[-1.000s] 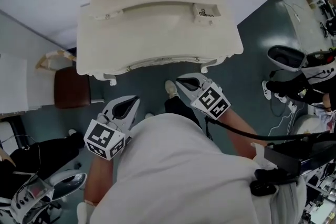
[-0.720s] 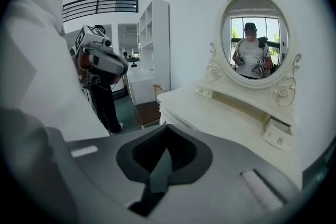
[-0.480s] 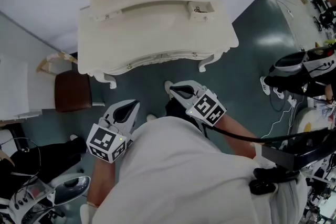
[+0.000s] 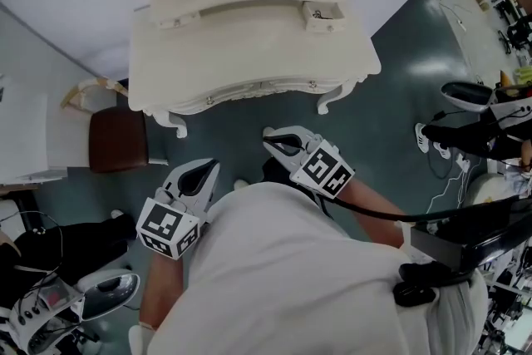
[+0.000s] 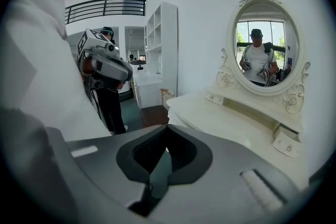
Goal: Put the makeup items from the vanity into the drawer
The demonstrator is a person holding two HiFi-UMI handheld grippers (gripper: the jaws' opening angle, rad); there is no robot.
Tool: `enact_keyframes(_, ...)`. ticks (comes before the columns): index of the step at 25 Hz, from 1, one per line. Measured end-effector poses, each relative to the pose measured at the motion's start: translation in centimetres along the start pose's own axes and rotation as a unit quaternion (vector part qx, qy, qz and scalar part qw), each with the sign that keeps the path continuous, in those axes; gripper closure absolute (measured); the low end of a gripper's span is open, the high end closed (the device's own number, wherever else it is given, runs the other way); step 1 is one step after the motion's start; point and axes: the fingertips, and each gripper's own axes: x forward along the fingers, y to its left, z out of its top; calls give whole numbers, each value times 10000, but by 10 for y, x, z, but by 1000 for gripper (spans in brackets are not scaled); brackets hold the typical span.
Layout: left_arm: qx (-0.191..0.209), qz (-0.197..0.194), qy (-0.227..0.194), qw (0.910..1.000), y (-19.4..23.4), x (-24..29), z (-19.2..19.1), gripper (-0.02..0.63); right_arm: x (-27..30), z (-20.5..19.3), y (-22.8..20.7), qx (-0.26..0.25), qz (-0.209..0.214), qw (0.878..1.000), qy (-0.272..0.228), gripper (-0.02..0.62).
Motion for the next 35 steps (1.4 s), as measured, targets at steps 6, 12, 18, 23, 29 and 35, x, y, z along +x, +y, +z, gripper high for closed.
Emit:
enact_keyframes(6,-51,65,-49,10000,-1,-8,-4,603,5,5,10,-135,97,9999,-4,595)
enact_keyframes(12,-64,30,-7,10000,1,-4,-7,603,10,5,10,-133,125,9998,-27,595)
enact_keyframes(18,-49,1,4,10000,0,-2,-9,603,9,-1,10,-179,90,9998,16,595)
enact_keyframes(23,-56,1,4,10000,1,0,-12,603,11,-3,9,-215,97,9997,-20,595)
enact_keyframes(29,-77,18,25,10000,4,-1,-14,603,13,-2,10,-254,135,9996,10,595)
enact_keyframes(35,-87,20,37,10000,2,0,-13,603,12,-1,10,-267,163,9995,16,595)
